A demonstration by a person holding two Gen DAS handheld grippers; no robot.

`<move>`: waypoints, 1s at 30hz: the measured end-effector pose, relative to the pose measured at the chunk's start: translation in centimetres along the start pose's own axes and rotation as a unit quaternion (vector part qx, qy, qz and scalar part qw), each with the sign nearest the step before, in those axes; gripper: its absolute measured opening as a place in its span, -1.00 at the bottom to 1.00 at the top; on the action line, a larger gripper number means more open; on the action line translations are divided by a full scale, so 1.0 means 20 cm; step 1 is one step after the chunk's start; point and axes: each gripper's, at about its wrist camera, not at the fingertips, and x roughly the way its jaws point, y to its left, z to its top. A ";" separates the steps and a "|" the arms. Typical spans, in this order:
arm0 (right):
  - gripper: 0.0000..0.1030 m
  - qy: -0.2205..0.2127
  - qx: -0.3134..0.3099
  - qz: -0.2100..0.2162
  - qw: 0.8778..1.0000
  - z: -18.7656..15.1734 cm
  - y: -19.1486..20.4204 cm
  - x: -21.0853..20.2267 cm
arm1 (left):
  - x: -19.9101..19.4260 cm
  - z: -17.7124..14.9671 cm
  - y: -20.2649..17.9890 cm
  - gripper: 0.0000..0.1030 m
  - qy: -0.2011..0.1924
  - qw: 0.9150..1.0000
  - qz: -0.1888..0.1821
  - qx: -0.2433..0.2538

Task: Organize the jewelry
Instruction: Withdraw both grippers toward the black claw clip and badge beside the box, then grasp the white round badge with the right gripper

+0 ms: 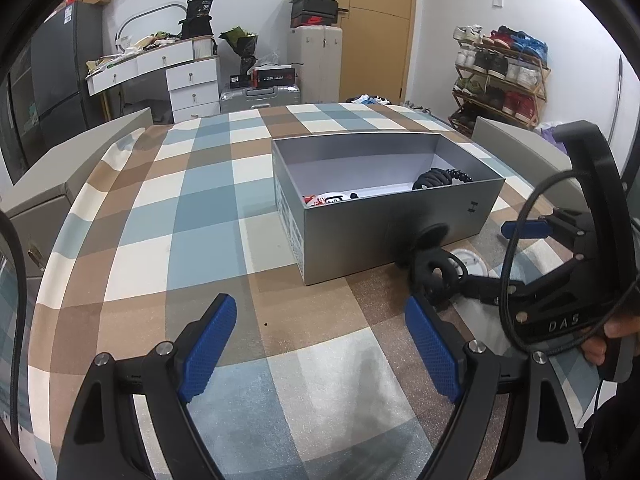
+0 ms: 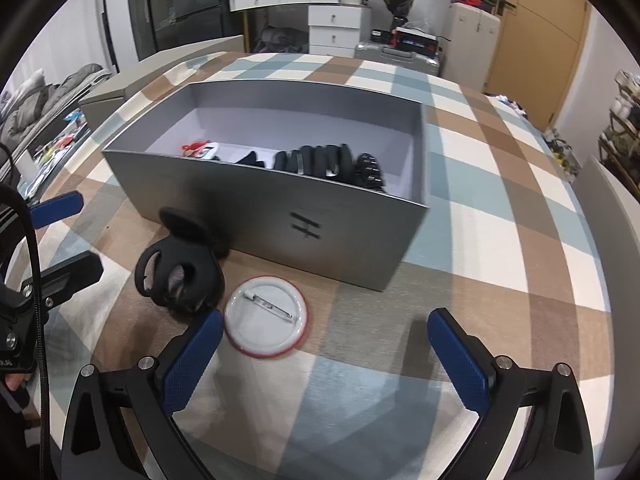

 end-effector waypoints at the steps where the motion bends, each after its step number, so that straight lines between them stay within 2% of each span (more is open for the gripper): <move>1: 0.98 0.001 0.004 0.000 1.000 0.00 -0.01 0.00 | 0.00 0.00 0.00 0.62 0.000 1.000 0.000 0.001; 8: 0.96 -0.001 0.012 -0.014 1.000 0.00 -0.06 -0.01 | 0.00 0.00 0.00 0.62 0.001 1.000 -0.001 -0.002; 14: 0.83 -0.002 0.023 -0.006 1.000 0.01 -0.08 0.00 | 0.00 0.00 0.00 0.62 0.003 1.000 -0.001 0.002; 20: 0.60 -0.007 0.011 0.001 1.000 0.01 -0.06 -0.01 | 0.00 0.00 0.00 0.62 0.003 1.000 -0.003 0.001; 25: 0.26 -0.011 -0.007 0.009 1.000 0.00 -0.03 -0.04 | 0.00 0.00 0.00 0.62 0.003 1.000 -0.002 0.002; 30: 0.08 -0.018 -0.015 0.018 1.000 -0.02 -0.01 -0.05 | 0.00 0.00 -0.01 0.62 0.002 1.000 -0.001 0.005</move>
